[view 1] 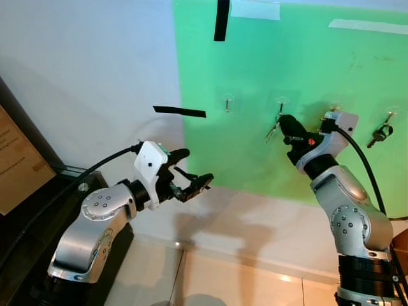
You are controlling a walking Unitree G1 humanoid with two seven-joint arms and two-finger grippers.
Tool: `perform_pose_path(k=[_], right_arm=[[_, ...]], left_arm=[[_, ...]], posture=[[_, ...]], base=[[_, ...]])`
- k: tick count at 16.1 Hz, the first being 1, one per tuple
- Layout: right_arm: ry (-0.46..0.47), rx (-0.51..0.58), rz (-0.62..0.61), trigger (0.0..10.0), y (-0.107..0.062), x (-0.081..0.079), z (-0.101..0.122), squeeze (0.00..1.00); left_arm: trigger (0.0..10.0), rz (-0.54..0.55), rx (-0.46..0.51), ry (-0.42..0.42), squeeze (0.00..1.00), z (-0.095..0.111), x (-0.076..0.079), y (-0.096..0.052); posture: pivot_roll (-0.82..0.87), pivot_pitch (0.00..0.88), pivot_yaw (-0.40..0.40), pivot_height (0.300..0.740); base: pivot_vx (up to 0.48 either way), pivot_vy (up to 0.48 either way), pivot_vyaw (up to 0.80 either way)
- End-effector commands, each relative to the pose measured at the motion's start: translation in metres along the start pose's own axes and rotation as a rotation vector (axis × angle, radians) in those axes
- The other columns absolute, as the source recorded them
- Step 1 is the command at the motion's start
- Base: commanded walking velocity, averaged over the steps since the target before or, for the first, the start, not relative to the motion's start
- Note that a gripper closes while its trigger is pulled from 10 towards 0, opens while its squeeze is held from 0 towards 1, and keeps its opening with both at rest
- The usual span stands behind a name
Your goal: Hang keys on a hook
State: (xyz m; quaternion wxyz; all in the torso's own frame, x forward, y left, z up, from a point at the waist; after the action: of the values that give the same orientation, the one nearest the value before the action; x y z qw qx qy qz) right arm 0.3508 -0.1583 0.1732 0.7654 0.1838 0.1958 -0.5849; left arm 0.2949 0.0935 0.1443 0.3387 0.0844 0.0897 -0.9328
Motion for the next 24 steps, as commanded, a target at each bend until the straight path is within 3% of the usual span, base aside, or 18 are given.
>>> perform_pose_path(k=[1, 4, 5, 6, 11, 14, 19, 21, 22, 24], right_arm=[[0.005, -0.06, -0.079, 10.0, -0.001, 0.015, -0.014, 0.0], [0.006, -0.065, -0.098, 10.0, -0.005, 0.018, -0.018, 0.0], [0.004, -0.067, -0.101, 10.0, -0.007, 0.019, -0.019, 0.65], [-0.001, -0.068, -0.107, 10.0, -0.01, 0.019, -0.022, 1.0], [0.009, -0.044, -0.104, 10.0, -0.023, 0.017, -0.023, 1.0], [-0.019, -0.033, -0.083, 10.0, -0.036, 0.014, -0.029, 1.0], [-0.023, 0.064, -0.05, 10.0, -0.036, 0.006, -0.013, 1.0], [-0.143, -0.011, -0.098, 10.0, -0.043, 0.016, -0.028, 1.0], [-0.211, -0.124, -0.158, 10.0, -0.049, 0.024, -0.047, 1.0], [-0.24, -0.171, -0.21, 10.0, -0.061, 0.027, -0.06, 1.0]], left_arm=[[10.0, -0.007, 0.012, 0.008, 0.0, 0.004, 0.002, -0.001], [10.0, -0.009, 0.069, -0.033, 0.0, 0.014, 0.003, 0.002], [10.0, -0.022, 0.082, -0.043, 0.0, 0.016, 0.005, 0.003], [10.0, -0.052, 0.109, -0.069, 0.0, 0.021, 0.01, 0.004], [10.0, -0.15, 0.136, -0.124, 0.0, 0.026, 0.023, 0.006], [10.0, -0.049, 0.107, -0.091, 0.0, 0.017, 0.008, 0.007], [10.0, 0.056, 0.075, -0.072, 0.0, 0.011, -0.005, 0.007], [10.0, 0.187, 0.004, -0.048, 0.0, -0.007, -0.019, 0.001], [10.0, 0.258, -0.02, -0.033, 0.0, -0.016, -0.025, -0.004], [10.0, 0.303, -0.102, 0.006, 0.0, -0.034, -0.025, -0.01]], posture=[[-0.04, 0.0, 0.044, 0.74], [-0.04, 0.0, 0.044, 0.74], [-0.05, 0.0, 0.048, 0.74], [-0.05, 0.0, 0.05, 0.74], [-0.07, 0.0, 0.062, 0.74], [-0.07, 0.0, 0.06, 0.74], [-0.07, 0.0, 0.06, 0.74], [-0.07, 0.0, 0.057, 0.74], [-0.07, 0.0, 0.056, 0.74], [-0.08, 0.0, 0.054, 0.74]], base=[[0.0, 0.0, 0.0], [0.0, 0.0, 0.0], [0.0, 0.0, 0.0], [0.0, 0.0, 0.0], [0.0, 0.0, 0.0], [0.0, 0.0, 0.0], [0.0, 0.0, 0.0], [0.0, 0.0, 0.0], [0.0, 0.0, 0.0], [0.0, 0.0, -0.78]])
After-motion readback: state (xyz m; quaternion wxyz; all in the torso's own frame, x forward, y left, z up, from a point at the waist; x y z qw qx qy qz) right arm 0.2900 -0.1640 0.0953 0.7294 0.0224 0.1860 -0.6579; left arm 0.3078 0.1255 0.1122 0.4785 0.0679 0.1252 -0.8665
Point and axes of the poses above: a point about 5 cm out from each wrist's last joint towards the gripper, its own y axis pointing out of the wrist towards the gripper, its own z axis along the axis of the wrist's last joint, x = y × z, the point moved 5 cm from there along y, pointing out of the wrist towards the gripper, and after that the axes turned 11 degrees about y, right-handed, at the moved point
